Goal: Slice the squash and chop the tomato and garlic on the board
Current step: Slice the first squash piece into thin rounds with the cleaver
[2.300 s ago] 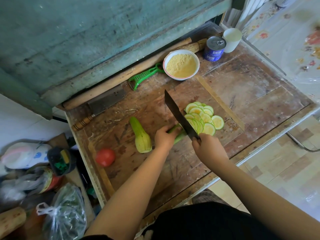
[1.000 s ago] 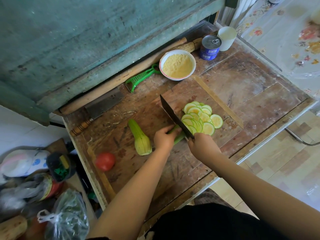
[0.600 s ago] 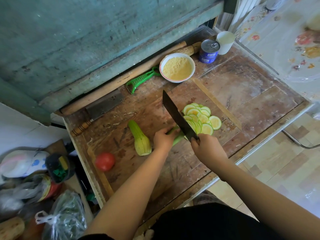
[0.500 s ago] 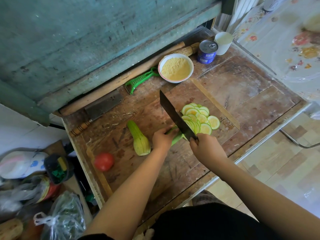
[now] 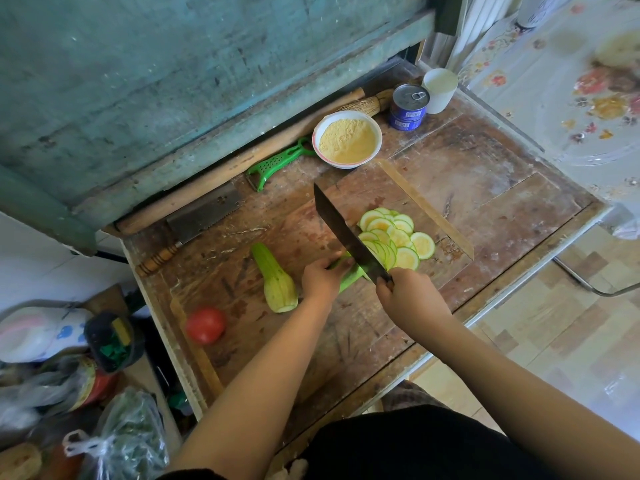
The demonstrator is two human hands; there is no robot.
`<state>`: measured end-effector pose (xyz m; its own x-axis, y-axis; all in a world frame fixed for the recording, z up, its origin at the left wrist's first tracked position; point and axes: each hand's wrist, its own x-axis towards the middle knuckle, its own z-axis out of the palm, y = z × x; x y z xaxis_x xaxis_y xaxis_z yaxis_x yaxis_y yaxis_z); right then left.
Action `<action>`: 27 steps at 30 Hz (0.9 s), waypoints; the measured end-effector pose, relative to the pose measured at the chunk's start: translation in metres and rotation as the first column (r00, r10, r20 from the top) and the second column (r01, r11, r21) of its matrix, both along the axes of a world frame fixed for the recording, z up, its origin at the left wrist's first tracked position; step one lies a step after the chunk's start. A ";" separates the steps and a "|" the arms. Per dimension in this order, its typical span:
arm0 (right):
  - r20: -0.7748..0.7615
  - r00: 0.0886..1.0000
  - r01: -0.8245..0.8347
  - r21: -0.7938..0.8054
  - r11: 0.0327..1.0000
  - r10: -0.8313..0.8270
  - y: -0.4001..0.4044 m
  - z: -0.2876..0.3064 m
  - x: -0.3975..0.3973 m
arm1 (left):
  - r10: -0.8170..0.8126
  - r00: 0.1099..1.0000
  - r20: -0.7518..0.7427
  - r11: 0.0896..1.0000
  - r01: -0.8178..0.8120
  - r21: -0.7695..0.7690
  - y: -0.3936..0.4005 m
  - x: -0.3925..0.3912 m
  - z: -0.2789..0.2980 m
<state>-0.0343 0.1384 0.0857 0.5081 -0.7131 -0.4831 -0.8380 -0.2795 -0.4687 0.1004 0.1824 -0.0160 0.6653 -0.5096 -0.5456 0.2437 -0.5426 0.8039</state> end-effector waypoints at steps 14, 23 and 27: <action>-0.087 0.996 -0.015 0.001 1.000 0.015 -0.002 -0.015 0.012 | -0.006 0.999 0.035 1.000 0.005 0.013 -0.001 0.000 -0.002; -0.084 0.995 0.052 0.066 0.996 -0.046 -0.005 -0.033 0.010 | -0.078 0.996 0.043 0.997 0.078 0.013 0.003 0.002 0.002; -0.023 0.998 0.059 0.039 0.997 -0.059 -0.005 -0.019 0.007 | -0.114 0.993 -0.012 0.993 0.114 0.009 0.005 0.005 0.002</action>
<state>-0.0271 0.1338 0.0663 0.4549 -0.7216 -0.5219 -0.8624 -0.2109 -0.4602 0.1054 0.1873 -0.0143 0.5968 -0.5770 -0.5577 0.1885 -0.5747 0.7963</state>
